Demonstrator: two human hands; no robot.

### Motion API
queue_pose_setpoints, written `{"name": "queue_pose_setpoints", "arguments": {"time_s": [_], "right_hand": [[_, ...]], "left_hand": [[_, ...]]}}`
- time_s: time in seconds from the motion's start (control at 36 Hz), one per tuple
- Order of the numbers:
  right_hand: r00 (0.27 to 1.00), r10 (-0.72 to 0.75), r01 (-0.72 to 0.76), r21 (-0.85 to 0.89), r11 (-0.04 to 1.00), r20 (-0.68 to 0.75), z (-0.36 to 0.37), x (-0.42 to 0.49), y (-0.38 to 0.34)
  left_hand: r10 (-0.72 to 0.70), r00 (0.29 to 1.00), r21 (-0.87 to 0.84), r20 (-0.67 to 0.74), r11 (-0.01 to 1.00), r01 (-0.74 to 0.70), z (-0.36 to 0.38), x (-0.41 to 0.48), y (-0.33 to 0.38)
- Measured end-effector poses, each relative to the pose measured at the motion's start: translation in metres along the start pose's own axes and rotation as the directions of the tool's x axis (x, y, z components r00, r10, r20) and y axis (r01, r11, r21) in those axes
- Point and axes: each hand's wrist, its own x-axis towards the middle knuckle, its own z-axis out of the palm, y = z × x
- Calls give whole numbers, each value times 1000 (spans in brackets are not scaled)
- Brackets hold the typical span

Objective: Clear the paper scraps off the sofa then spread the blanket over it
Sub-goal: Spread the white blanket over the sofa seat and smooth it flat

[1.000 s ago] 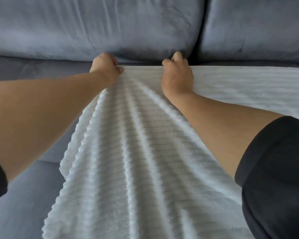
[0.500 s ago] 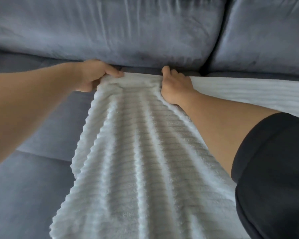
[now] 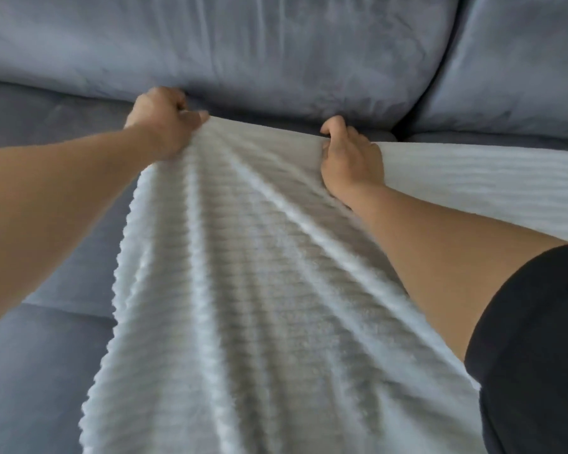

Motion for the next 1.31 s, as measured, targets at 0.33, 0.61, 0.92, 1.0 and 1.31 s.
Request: {"name": "queue_pose_setpoints", "arguments": {"time_s": [0.33,0.61,0.92,1.0,1.31], "right_hand": [[983,136,-146,76,986,126,-19,18,-16],[998,38,-26,-254,967,41,-8,24,-74],[994,-103,106,134,985,-30,37,36,-87],[995,-96,99,95,991,-40,40,34,-89],[996,-78,80,56,995,-40,47,35,-89]], "left_hand": [[-47,998,-224,40,973,55,24,6,-23],[-63,994,-322,94,942,91,21,9,-26],[-8,975,-271,222,960,70,3,12,-21],[-20,867,-209,498,968,142,-40,14,-13],[-83,911,-253,404,947,199,-86,25,-66]]}}
